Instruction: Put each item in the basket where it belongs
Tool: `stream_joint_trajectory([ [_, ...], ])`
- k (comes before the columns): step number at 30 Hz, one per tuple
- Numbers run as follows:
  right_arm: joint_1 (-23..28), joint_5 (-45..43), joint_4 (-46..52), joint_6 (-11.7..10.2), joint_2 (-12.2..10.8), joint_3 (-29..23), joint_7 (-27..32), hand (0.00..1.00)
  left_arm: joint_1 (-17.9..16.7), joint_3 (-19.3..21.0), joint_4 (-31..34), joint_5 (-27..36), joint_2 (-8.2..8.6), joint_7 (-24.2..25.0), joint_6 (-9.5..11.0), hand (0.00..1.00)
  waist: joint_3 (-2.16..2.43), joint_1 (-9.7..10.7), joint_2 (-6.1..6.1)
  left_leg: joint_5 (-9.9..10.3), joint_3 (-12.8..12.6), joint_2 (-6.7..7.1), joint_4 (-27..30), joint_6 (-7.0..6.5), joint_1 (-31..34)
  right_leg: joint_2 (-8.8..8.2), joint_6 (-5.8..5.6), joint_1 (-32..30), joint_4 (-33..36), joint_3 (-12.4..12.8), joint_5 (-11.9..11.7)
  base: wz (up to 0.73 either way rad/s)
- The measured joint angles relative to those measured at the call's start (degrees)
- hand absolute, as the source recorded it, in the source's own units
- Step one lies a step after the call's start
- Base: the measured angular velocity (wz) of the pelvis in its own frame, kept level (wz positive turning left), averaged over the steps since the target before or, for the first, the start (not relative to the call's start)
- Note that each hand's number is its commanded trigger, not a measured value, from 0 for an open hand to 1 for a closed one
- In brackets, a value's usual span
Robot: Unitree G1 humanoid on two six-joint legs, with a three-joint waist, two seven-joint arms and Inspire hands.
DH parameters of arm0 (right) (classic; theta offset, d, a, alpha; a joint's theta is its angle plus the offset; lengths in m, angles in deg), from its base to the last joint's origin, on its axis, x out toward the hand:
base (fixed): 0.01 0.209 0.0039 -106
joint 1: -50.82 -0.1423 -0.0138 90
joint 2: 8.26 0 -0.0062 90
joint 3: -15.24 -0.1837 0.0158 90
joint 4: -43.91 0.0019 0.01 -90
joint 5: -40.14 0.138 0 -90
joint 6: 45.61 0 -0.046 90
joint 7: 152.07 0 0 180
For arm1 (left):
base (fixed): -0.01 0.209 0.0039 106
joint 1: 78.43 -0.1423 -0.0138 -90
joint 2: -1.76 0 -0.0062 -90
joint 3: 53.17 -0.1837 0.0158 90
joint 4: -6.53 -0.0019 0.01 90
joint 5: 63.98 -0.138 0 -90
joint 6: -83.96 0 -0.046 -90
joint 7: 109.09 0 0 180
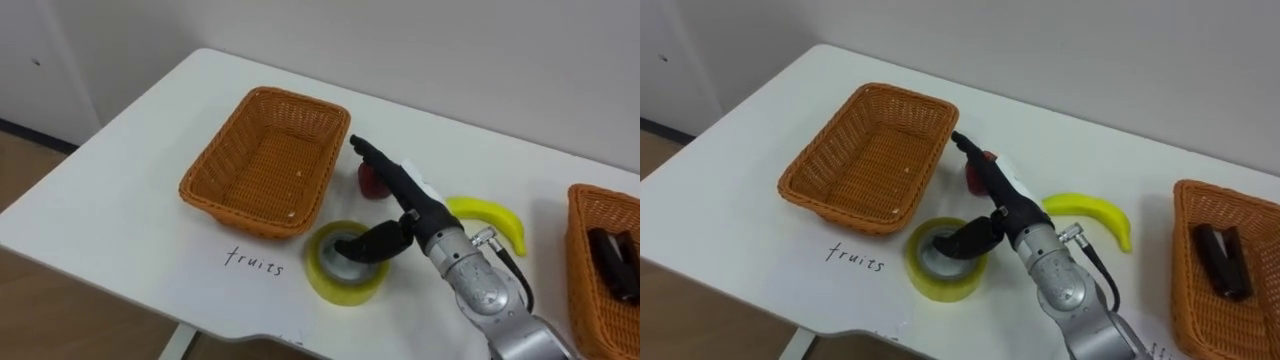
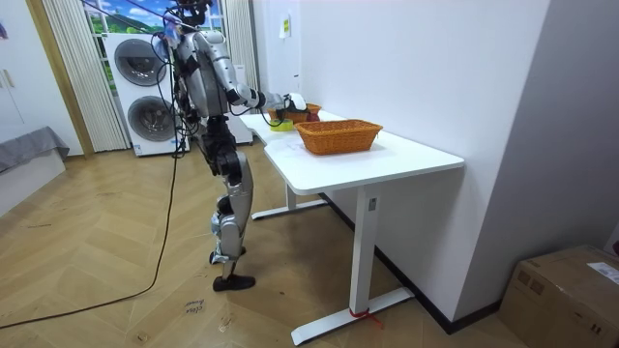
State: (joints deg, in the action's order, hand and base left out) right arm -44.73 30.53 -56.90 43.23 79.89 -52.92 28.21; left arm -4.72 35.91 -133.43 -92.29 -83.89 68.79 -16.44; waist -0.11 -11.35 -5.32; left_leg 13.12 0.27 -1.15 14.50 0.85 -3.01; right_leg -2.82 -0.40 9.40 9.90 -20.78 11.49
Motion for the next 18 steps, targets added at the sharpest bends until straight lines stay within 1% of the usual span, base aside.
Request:
stream_joint_trajectory([
  [3,0.1,0.0,-0.6,0.0,-0.6,0.0,0.7,0.00,-0.3,0.0,0.6,0.0,0.10,-0.1,-0.8,0.00,0.12,0.1,0.21,0.0,0.1,0.01,0.1,0.00,0.0,-0.01,-0.01,0.1,0.0,-0.1,0.0,0.00],
  [8,0.0,-0.1,-1.5,0.0,-0.7,0.1,1.0,0.00,-0.5,0.0,0.8,0.0,0.26,-0.1,-1.6,0.00,0.39,0.2,0.69,0.0,0.5,0.09,0.2,0.00,-0.2,-0.05,-0.02,0.6,0.0,-0.6,0.0,0.04],
  [11,0.0,-0.5,-1.6,0.0,-0.7,0.1,1.0,0.00,-0.7,0.0,1.8,0.0,0.48,-0.1,-2.4,0.00,0.36,0.2,0.86,0.0,0.6,0.09,0.2,0.01,-0.2,-0.08,-0.02,0.6,0.1,-0.6,0.0,0.01],
  [18,0.0,-2.0,-1.2,0.4,-0.8,0.0,0.9,0.00,-0.7,0.0,2.8,0.0,0.78,0.0,-2.6,0.00,0.36,0.2,0.85,0.0,0.5,0.17,0.3,-0.02,-0.1,-0.17,-0.03,0.4,0.1,-0.6,0.0,0.00],
])
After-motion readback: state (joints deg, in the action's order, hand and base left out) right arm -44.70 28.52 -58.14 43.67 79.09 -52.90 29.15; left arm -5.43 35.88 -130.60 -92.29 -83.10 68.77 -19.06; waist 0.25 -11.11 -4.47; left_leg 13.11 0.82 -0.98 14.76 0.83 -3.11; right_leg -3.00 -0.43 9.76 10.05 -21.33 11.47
